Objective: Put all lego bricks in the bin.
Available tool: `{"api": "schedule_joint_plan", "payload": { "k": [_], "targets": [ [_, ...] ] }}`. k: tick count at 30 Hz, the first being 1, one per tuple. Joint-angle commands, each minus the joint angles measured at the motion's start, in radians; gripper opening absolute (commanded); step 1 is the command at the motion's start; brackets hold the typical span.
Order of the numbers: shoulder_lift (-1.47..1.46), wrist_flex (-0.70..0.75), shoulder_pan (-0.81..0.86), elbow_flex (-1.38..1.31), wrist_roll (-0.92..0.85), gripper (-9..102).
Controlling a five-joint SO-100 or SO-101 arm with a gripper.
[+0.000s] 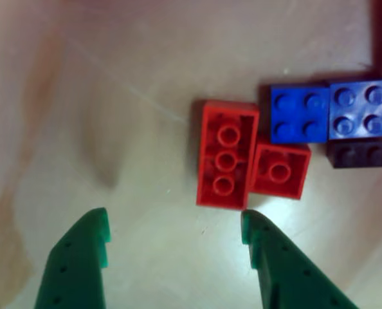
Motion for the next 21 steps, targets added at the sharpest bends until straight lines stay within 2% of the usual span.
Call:
{"api": "schedule_joint_plan", "payload": {
  "k": [1,7,11,13,16,21],
  "targets": [
    [0.014,0.021,0.037,-0.063,-0.009,23],
    [-0.003,0.038,0.095,-0.044,-0.040,18],
    [-0.003,0.029,0.123,-0.028,-0.060,0],
    [0.063,-0.018,0.117,0.063,-0.067,0],
    [0.400,-0.120,0.049,0.354,-0.071,0],
    [1.126,-0.132,-0.311,0.689,-0.144,0]
  ]
}}
